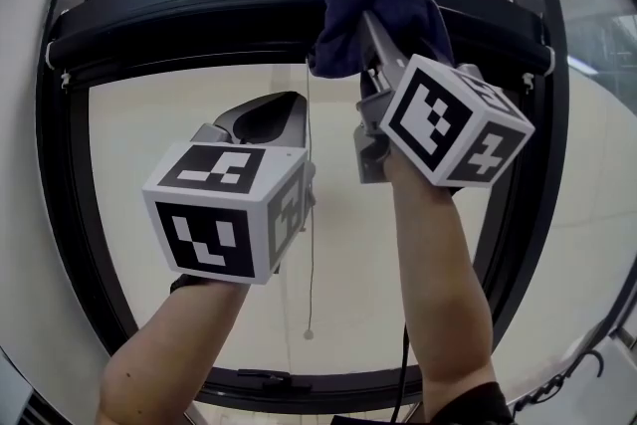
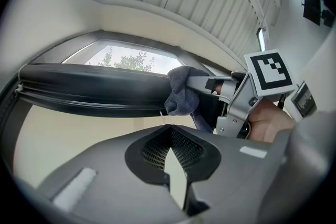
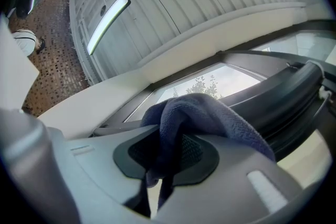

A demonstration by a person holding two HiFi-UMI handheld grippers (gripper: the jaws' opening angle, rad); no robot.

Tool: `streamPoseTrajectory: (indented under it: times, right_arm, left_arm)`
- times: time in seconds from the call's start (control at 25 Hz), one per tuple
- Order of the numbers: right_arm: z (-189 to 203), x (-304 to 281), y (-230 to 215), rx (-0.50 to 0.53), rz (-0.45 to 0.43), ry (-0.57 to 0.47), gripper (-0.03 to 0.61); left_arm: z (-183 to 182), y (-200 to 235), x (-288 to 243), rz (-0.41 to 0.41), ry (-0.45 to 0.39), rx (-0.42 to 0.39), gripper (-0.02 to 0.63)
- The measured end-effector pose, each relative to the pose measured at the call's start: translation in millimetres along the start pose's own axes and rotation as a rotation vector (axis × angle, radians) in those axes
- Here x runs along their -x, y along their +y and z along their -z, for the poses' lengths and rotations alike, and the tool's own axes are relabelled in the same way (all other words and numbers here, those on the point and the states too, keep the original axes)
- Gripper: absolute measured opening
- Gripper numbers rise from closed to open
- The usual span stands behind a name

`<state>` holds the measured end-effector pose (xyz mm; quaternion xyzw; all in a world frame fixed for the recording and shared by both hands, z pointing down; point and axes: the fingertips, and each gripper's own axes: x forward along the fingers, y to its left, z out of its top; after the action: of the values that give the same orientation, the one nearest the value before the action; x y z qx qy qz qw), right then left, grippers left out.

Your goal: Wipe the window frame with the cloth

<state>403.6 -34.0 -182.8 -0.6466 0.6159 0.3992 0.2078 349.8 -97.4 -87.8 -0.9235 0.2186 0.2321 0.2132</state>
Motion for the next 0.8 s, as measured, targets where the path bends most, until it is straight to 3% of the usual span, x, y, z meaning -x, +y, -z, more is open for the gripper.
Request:
streamPoseTrajectory:
  times: [0.48, 0.8]
  right_arm:
    - [-19, 30, -58, 0.044, 0.033, 0.003, 0.071]
    - [-32, 56, -106, 0.090, 0.069, 0.018, 0.069]
  left_arm:
    - [8, -47, -29, 0.027, 0.018, 0.037, -0.006]
    - [3, -93, -50, 0.063, -0.016, 0.067, -0.006]
